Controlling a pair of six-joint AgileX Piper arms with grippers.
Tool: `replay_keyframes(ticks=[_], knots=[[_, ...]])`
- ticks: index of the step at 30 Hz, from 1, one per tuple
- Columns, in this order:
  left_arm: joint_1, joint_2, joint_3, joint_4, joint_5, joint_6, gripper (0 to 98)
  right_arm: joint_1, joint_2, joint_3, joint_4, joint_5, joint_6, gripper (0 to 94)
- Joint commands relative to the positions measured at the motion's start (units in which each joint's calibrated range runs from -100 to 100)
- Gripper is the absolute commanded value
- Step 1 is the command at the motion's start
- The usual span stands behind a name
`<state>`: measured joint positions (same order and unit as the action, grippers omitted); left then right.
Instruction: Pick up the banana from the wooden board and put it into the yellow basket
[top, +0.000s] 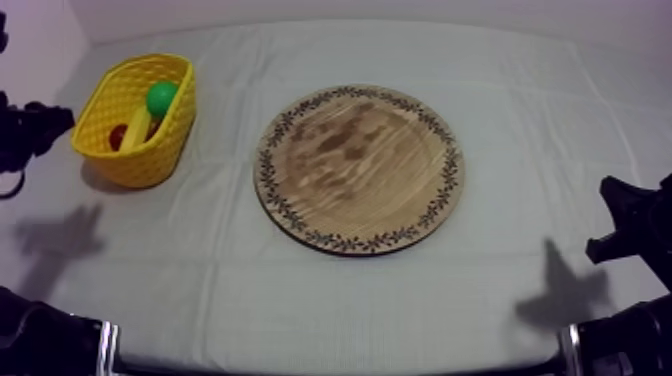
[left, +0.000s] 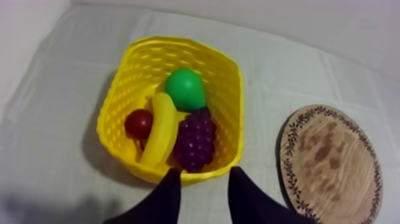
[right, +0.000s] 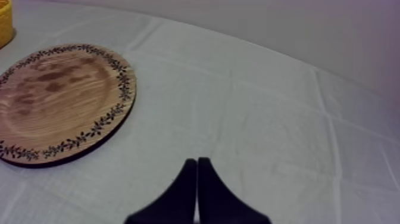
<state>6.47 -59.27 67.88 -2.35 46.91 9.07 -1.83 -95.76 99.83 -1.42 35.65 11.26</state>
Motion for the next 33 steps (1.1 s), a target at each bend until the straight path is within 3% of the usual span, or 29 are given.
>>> replay_keyframes(ticks=[1, 9, 18, 23, 33], knots=[[-0.1, -7.4, 5.5, -0.44, -2.1, 2.0, 22.0, 0.0, 0.0, 0.1, 0.0, 0.0, 0.0, 0.2], [-0.3, -20.7, 15.6, -2.19, -4.4, 4.9, 2.7, 0.0, 0.0, 0.1, 0.0, 0.0, 0.0, 0.2], [-2.0, -31.1, 25.0, -3.10, -4.7, 10.5, 0.2, 0.0, 0.0, 0.1, 0.0, 0.0, 0.0, 0.2], [-3.6, -34.8, 26.6, -1.83, -2.1, 12.8, 0.1, 0.0, 0.0, 0.1, 0.0, 0.0, 0.0, 0.2], [-5.2, -40.2, 27.9, -0.94, -1.6, 6.4, 0.1, -0.1, 0.0, 0.1, 0.0, 0.0, 0.0, 0.2]])
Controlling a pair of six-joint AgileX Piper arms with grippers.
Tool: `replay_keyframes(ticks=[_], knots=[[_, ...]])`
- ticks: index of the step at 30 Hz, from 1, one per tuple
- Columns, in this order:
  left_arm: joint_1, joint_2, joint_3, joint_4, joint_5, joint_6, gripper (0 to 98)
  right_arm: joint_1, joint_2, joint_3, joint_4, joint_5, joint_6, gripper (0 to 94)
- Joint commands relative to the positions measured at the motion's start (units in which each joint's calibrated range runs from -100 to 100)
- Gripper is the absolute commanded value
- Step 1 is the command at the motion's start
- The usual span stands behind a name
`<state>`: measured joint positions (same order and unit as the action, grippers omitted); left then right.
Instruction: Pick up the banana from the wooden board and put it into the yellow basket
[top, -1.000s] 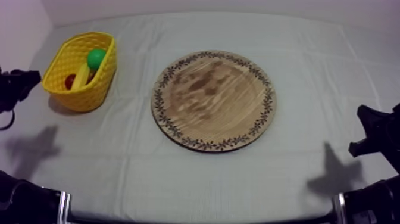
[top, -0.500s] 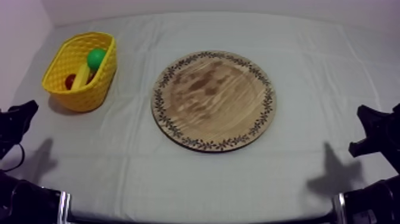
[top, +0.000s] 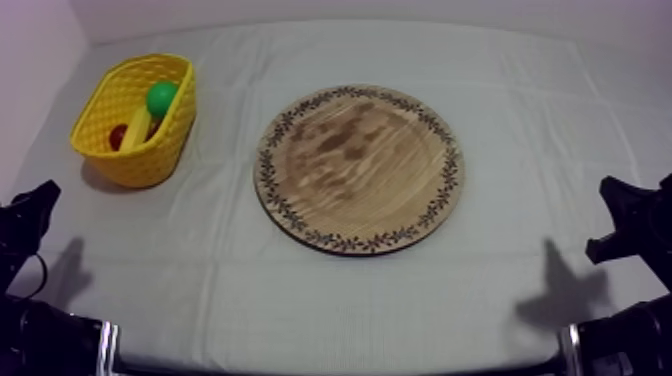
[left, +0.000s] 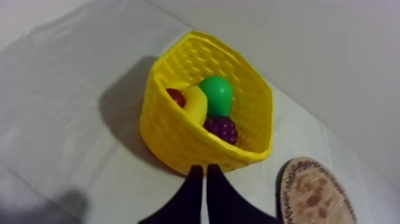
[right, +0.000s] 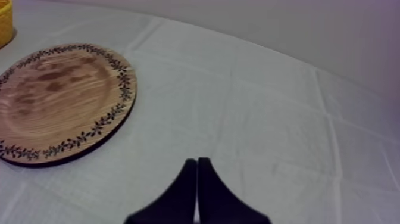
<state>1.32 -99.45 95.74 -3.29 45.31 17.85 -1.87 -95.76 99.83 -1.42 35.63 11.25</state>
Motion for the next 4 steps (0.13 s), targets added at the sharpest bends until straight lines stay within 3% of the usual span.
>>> replay_keyframes(ticks=[1, 4], knots=[[-0.1, -0.1, 0.1, 0.01, 0.0, -2.6, 0.1, 0.0, 0.0, 0.1, 0.0, 0.0, 0.0, 0.2], [-0.2, -0.2, 0.1, 0.03, 0.0, -3.0, 0.1, 0.0, 0.0, 0.1, 0.0, 0.0, 0.0, 0.2]])
